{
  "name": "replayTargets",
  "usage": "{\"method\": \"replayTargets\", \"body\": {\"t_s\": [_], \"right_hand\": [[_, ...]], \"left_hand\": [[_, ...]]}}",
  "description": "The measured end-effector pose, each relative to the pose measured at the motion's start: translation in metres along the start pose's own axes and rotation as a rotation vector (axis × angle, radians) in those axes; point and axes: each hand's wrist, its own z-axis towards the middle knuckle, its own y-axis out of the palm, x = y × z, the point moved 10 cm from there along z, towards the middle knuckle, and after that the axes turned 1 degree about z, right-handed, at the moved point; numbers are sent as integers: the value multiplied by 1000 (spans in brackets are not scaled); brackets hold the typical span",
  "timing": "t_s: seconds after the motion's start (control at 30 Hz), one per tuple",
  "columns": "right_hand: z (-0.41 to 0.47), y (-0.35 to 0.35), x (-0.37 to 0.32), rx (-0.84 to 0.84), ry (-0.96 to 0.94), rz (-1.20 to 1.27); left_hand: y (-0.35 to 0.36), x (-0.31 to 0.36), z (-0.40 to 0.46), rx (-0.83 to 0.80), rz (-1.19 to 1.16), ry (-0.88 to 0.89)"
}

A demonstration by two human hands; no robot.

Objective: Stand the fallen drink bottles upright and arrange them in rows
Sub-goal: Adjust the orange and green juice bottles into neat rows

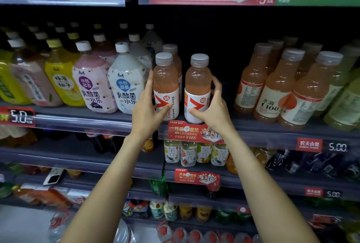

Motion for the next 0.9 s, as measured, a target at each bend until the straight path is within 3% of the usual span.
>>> {"method": "replayTargets", "body": {"t_s": [0.47,0.63,0.77,0.9], "right_hand": [[-6,-2,-1,66,3,-81],[-7,0,1,82,4,-80],[-17,2,-2,34,-12,-10],[-41,-27,1,34,-27,-93]], "left_hand": [[-7,4,-3,32,103,74],[-3,0,-8,6,25,52],[-22,18,-38,216,-38,65],[-29,77,-60,344,-156,296]]}}
